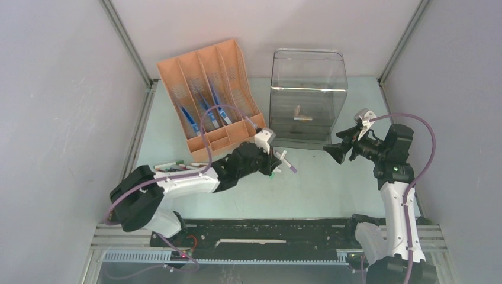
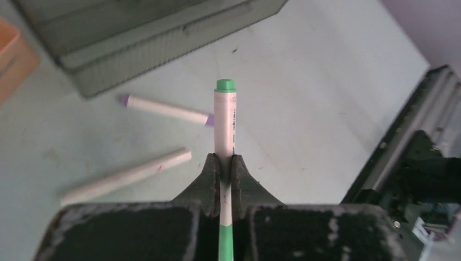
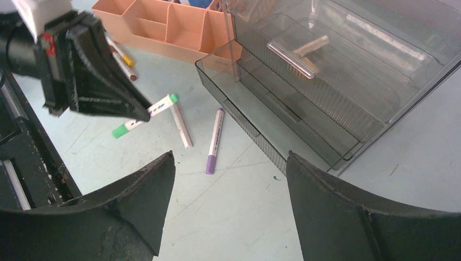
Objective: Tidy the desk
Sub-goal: Place the stationery in the drawer.
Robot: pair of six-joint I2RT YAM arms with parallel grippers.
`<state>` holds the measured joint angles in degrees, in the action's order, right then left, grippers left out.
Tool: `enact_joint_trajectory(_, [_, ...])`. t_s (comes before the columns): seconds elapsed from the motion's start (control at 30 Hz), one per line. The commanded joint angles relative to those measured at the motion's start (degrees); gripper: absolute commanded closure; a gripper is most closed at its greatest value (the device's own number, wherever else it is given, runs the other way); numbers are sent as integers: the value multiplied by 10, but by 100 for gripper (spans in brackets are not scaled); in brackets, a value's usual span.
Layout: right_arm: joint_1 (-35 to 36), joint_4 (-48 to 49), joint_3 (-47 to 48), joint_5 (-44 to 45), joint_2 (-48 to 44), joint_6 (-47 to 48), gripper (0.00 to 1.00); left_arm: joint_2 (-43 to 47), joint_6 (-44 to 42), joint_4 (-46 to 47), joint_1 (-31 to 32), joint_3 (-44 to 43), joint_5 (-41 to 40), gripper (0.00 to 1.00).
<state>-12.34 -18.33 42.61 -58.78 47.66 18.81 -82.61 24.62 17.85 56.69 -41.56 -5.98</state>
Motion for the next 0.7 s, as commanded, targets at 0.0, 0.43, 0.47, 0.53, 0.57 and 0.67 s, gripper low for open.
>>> enact_joint_trajectory(0.0, [4, 2, 22, -2, -11, 8, 18, -32, -36, 63, -71, -64, 213, 100])
enact_joint_trajectory(0.43, [6, 2, 22, -6, -10, 8, 18, -124, -192, -28, -130, -213, 259, 100])
enact_joint_trajectory(0.47, [6, 1, 22, -5, -10, 7, 18, -129, -214, -43, -129, -225, 247, 100])
enact_joint_trajectory(0.53, [7, 2, 22, -5, -10, 8, 18, -143, -264, -71, -130, -252, 237, 100])
enact_joint_trajectory(0.57, [7, 1, 22, -5, -10, 8, 18, -151, -281, -83, -129, -266, 236, 100])
enact_joint_trajectory(0.67, [7, 1, 22, -4, -11, 8, 18, -172, -322, -109, -130, -305, 236, 100])
